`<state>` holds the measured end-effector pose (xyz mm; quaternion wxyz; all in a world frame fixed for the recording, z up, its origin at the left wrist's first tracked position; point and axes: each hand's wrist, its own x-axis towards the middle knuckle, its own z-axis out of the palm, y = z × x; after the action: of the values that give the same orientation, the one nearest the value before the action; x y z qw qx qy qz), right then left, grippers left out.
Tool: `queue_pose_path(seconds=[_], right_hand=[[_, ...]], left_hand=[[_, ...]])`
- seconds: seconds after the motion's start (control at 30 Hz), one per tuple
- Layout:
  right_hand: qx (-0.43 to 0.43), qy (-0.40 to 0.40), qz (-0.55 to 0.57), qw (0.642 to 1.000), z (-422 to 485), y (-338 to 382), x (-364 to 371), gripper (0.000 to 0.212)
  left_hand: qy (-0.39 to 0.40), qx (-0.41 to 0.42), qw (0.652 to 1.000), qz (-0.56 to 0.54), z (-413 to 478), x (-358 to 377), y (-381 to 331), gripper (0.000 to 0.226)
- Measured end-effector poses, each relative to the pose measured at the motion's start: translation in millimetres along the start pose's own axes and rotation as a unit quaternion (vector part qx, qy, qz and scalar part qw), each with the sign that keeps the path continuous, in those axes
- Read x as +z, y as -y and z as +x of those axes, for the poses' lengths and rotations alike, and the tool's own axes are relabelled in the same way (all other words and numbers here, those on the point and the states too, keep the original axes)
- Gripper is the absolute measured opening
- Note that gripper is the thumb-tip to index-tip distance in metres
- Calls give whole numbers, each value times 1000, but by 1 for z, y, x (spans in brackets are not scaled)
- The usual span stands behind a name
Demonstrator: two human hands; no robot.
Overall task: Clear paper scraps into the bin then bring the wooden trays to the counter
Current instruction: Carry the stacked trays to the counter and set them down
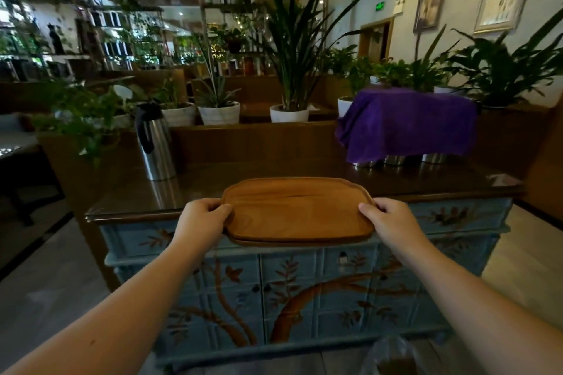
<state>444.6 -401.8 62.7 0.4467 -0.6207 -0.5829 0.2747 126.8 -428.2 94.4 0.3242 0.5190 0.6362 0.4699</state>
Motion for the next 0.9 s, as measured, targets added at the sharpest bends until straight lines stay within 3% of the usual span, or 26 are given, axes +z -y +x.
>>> queue_pose_path(seconds=[0.27, 0.5, 0.77, 0.9], right_hand=[[-2, 28, 3, 1000, 97, -1, 61, 36], [2, 84, 13, 996, 214, -18, 111, 31], [39, 152, -27, 987, 345, -48, 157, 12], [67, 171, -69, 981, 381, -56, 178, 13]], left_hand=[[-6, -24, 1000, 2, 106, 0, 22, 11], [-20, -60, 998, 22, 220, 22, 45, 17], [-25, -106, 992, 61, 342, 62, 69, 18], [-13, -129, 988, 86, 385, 69, 86, 20]])
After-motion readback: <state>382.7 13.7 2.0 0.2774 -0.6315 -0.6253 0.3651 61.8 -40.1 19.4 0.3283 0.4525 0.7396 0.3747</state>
